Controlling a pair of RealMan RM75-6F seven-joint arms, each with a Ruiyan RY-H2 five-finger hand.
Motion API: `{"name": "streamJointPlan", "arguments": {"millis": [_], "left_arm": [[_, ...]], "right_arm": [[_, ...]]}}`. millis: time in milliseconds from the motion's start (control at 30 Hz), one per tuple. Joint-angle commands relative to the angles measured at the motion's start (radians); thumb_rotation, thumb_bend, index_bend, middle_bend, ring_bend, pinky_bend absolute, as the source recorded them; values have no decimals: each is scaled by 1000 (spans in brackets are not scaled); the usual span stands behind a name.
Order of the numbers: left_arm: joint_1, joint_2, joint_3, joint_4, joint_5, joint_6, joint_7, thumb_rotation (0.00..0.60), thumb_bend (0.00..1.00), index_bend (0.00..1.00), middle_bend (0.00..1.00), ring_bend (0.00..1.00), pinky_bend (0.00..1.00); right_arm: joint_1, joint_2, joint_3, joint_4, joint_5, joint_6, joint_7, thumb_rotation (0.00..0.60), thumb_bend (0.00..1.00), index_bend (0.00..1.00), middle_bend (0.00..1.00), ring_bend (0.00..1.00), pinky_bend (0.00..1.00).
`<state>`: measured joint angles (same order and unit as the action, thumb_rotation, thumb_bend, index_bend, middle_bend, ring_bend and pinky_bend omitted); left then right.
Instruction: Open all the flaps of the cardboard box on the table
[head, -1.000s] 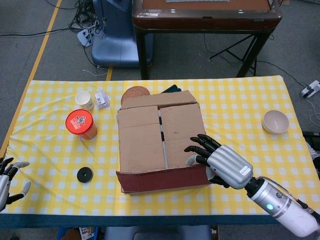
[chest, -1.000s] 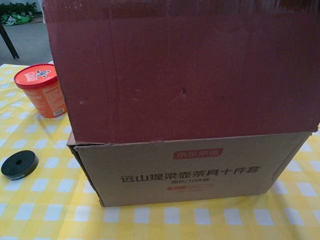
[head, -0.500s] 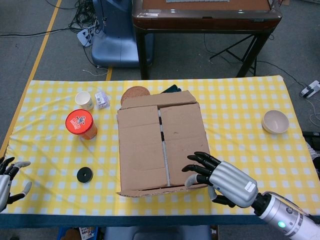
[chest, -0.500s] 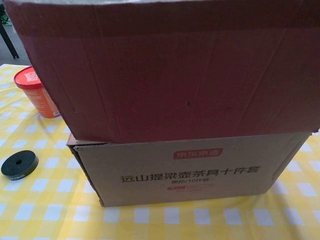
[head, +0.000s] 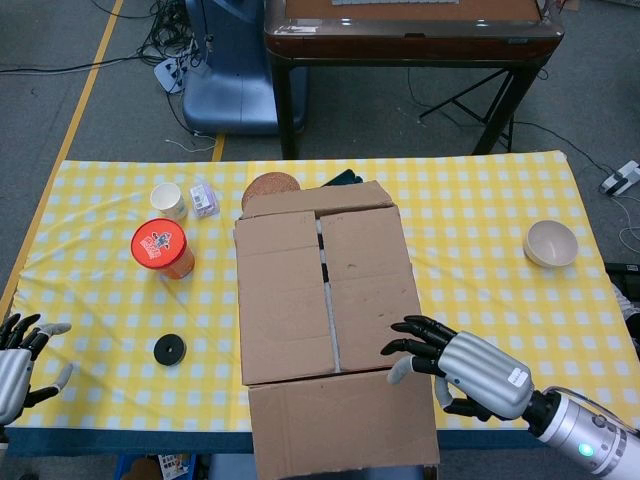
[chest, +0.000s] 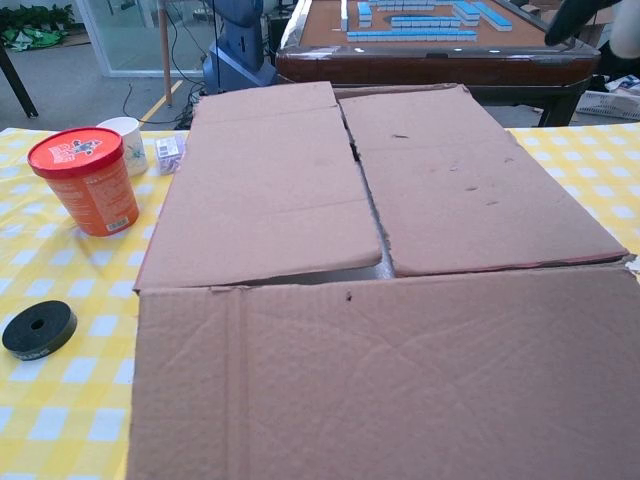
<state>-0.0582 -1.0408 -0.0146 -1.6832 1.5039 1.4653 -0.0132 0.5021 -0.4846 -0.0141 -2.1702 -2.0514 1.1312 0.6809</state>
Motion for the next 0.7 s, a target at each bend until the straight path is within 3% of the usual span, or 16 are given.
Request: {"name": "streamJointPlan", "arguments": {"millis": [33,333,533,700], "left_arm": [[-1,-2,1,-2,0,-3,4,600,351,325,291,120,0],[-4,-6,0,1,-8,-8,9,600,351,325,291,120,0],[-20,3,-6,7,-4,-24,-10,600,351,325,291,120,0],[-30,4,-10,14,7,-25,-26,600,351,325,291,120,0]], "right_arm": [[0,-41,12,23,57,-33,-67,600,1000,351,207,56,36],[30,-175,79,81,265,-120,-279,600,983,352,207,56,36],[51,-281,121,137,399,-157,-481,600,606,352,207,59,36],[75,-351,141,157,476,-184,-592,600,493,342,207,60,36]]}}
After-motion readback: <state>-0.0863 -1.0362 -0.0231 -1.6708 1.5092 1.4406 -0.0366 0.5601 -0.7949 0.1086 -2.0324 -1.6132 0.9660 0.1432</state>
